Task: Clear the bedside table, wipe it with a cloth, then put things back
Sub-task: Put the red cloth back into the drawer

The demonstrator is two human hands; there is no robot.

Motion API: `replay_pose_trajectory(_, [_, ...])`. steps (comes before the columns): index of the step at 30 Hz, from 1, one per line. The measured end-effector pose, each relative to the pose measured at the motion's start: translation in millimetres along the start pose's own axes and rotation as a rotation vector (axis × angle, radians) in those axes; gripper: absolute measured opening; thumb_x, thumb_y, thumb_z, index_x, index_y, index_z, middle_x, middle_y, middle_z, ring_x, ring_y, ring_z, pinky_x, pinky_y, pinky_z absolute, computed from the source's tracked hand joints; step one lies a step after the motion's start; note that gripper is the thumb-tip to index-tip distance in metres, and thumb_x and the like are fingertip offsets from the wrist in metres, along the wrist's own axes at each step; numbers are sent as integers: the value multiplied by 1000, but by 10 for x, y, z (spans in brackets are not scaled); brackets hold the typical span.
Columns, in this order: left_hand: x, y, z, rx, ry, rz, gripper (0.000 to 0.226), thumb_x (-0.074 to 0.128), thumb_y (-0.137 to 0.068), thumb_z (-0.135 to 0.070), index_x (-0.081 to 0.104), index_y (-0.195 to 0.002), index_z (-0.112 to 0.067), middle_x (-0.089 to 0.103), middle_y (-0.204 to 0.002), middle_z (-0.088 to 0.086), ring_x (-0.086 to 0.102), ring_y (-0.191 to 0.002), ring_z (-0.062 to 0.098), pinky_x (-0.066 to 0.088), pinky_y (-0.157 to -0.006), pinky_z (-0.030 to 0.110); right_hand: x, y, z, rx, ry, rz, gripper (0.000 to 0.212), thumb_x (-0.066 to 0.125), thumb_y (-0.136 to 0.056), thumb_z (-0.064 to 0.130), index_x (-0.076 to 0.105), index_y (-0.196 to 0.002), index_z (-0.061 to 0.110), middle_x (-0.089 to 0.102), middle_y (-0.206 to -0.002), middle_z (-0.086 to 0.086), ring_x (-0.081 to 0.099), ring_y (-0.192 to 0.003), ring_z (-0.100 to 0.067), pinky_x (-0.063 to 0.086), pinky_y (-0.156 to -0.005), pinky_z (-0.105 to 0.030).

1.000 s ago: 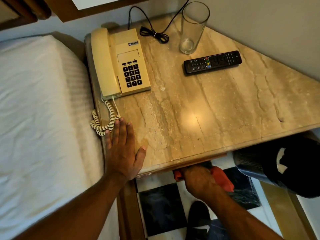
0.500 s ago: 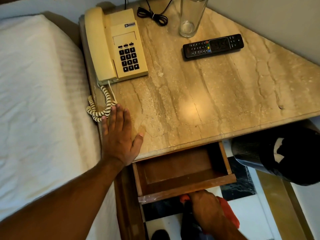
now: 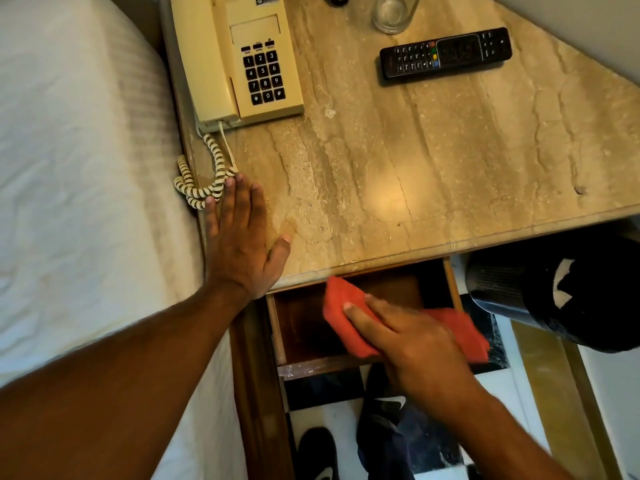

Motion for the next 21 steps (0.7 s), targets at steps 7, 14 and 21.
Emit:
replay_pose_trajectory(7, [-7, 9, 3, -12, 6, 5, 90, 23, -92, -59, 6, -158, -1, 2, -168, 22, -3, -156, 35, -5, -125, 55, 976, -748, -280, 37, 249, 484, 65, 47, -96, 18, 27, -155, 32, 43, -153, -6, 45, -133, -34, 29, -112, -44])
replay_pose_trajectory(14, [-29, -4, -18, -27, -8, 26, 88, 32, -93, -54, 4, -158, -1, 0, -168, 21, -5, -156, 33, -3, -124, 57, 1162, -705, -174, 186, -86, 693, 82, 46, -94, 62, 7, -160, 31, 9, -169, 0, 0, -154, -35, -10, -119, -64])
replay_pose_trajectory(21, [-31, -3, -11, -23, 0, 12, 89, 24, -93, -59, 7, -158, -1, 2, -168, 21, -3, -156, 33, -2, -125, 57, 292, -274, -180, -225, 41, -206, 34, 62, -94, 29, 69, -118, 6, 74, -112, -15, 69, -106, -32, 53, -96, -45])
Point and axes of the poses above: each hand's wrist, its own y-axis away from the middle knuckle, its own x-axis out of the palm, z = x × y, the point moved 3 cm from there along -y, towards the middle knuckle
